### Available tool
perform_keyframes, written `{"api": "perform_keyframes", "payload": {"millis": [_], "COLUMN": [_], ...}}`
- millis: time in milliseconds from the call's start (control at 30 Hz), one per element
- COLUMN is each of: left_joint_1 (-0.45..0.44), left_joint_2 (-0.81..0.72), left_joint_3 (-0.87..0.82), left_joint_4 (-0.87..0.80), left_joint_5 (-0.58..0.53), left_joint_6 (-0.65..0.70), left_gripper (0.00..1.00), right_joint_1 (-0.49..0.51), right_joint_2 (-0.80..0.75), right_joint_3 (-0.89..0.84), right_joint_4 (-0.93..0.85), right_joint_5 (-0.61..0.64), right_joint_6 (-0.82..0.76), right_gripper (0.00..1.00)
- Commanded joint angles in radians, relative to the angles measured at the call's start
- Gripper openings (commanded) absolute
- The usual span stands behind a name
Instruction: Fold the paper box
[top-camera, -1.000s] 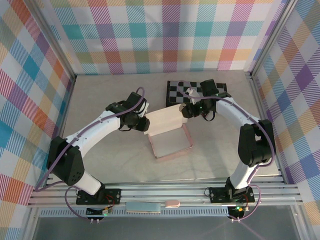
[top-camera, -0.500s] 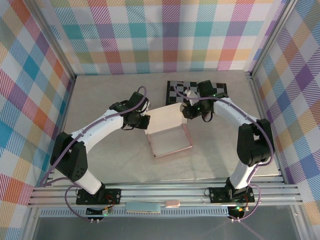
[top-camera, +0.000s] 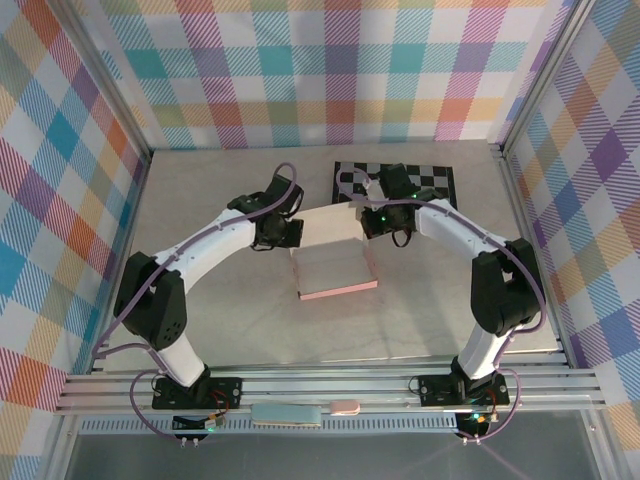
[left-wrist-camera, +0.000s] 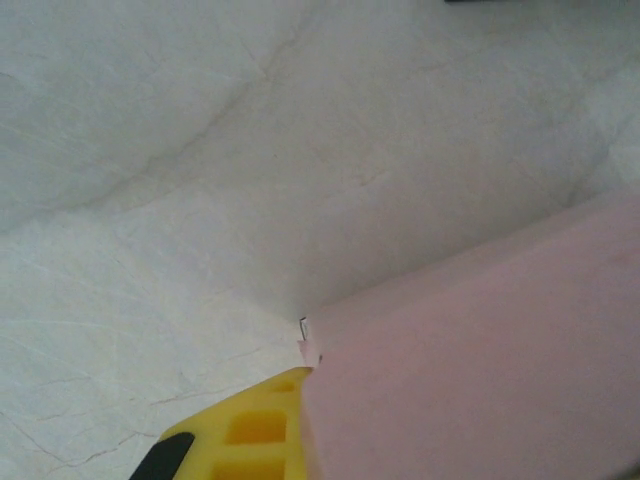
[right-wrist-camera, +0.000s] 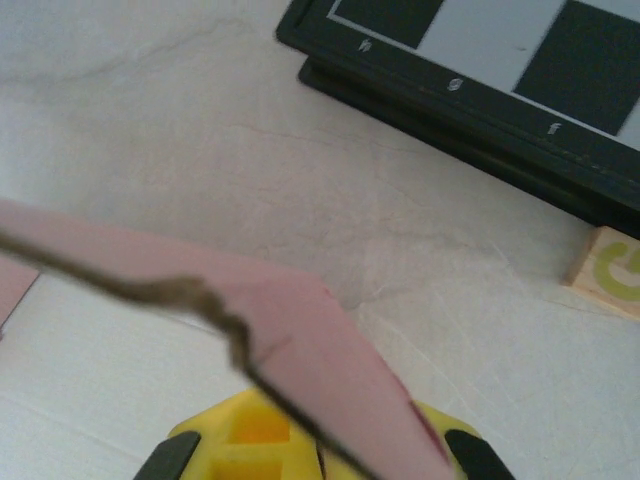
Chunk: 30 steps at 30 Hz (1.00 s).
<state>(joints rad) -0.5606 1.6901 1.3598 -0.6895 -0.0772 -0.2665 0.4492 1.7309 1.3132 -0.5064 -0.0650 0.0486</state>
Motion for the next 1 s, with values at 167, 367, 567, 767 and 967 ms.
{"api": "perform_keyframes", "payload": {"millis": [167, 367, 567, 767, 967], "left_joint_1": [-0.01, -0.007, 0.039, 0.088, 0.093], "left_joint_2": [0.051, 0.105, 0.113, 0.04, -0.062], "left_joint_3": [0.127, 0.201, 0.174, -0.021, -0.228], "left_joint_4": [0.001, 0.003, 0.097, 0.364, 0.62], "left_joint_5": [-0.071, -0.091, -0.077, 0.01, 0.04], "left_joint_6": [-0.133, -0.134, -0.114, -0.104, -0.095], "left_gripper": [0.0, 0.0, 0.0, 0.0, 0.0], "right_joint_1": [0.088, 0.118, 0.122, 0.147, 0.152], "right_joint_2": [-0.011, 0.04, 0.064, 0.013, -0.016], "right_joint_3": [0.051, 0.11, 0.08, -0.111, -0.258], "right_joint_4": [0.055, 0.054, 0.182, 0.485, 0.698], "right_joint_5": [0.221, 0.269, 0.262, 0.267, 0.179], "right_joint_6": [0.364, 0.513, 0.547, 0.462, 0.435], "right_gripper": [0.0, 0.0, 0.0, 0.0, 0.0]}}
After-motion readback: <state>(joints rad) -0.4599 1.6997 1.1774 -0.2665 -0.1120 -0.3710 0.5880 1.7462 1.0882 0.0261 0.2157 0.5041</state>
